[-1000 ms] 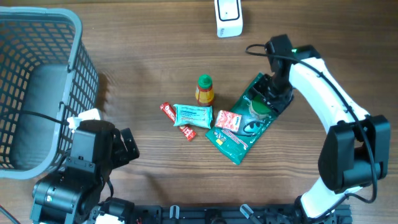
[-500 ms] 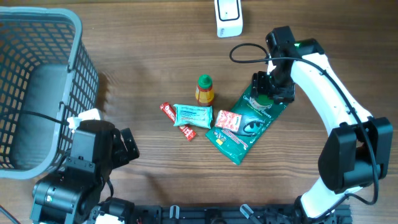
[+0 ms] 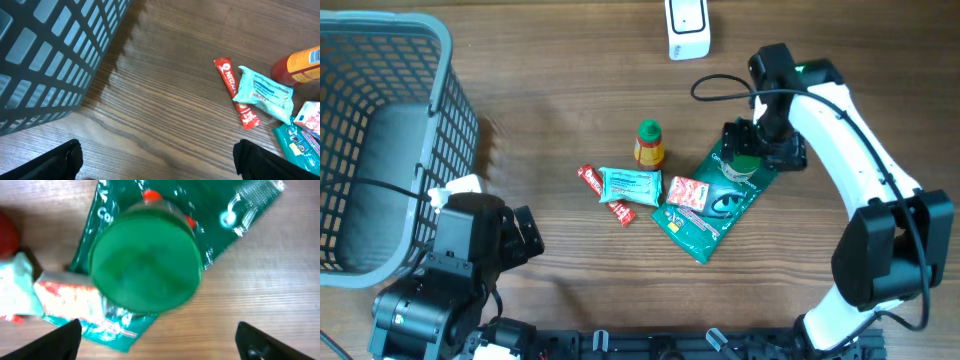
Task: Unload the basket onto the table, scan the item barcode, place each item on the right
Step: 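Lower the right gripper and grasp the green-capped jar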
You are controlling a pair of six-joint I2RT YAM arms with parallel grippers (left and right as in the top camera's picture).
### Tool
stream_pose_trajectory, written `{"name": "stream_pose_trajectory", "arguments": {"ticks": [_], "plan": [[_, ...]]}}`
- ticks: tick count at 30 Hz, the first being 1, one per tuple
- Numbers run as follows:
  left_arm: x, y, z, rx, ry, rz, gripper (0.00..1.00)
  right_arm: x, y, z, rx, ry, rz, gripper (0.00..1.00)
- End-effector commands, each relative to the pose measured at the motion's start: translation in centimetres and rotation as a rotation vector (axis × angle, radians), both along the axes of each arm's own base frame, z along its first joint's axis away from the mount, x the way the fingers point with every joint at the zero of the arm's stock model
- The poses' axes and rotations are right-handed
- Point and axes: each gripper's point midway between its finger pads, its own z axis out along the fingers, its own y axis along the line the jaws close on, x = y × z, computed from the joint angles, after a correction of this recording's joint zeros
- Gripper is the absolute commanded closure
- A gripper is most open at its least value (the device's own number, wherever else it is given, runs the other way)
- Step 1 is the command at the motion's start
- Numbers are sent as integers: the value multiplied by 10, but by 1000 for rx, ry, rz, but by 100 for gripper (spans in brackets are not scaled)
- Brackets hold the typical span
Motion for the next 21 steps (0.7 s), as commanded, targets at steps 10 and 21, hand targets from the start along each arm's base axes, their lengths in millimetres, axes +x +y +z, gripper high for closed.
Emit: {"name": "stream_pose_trajectory", "arguments": {"ticks": [10,21], "plan": [[0,0,0,4,3,-10,0,15,3,44,-25,15,-890,0],[0,0,0,4,3,-10,0,34,-6,3,-50,-78,-883,0]]}}
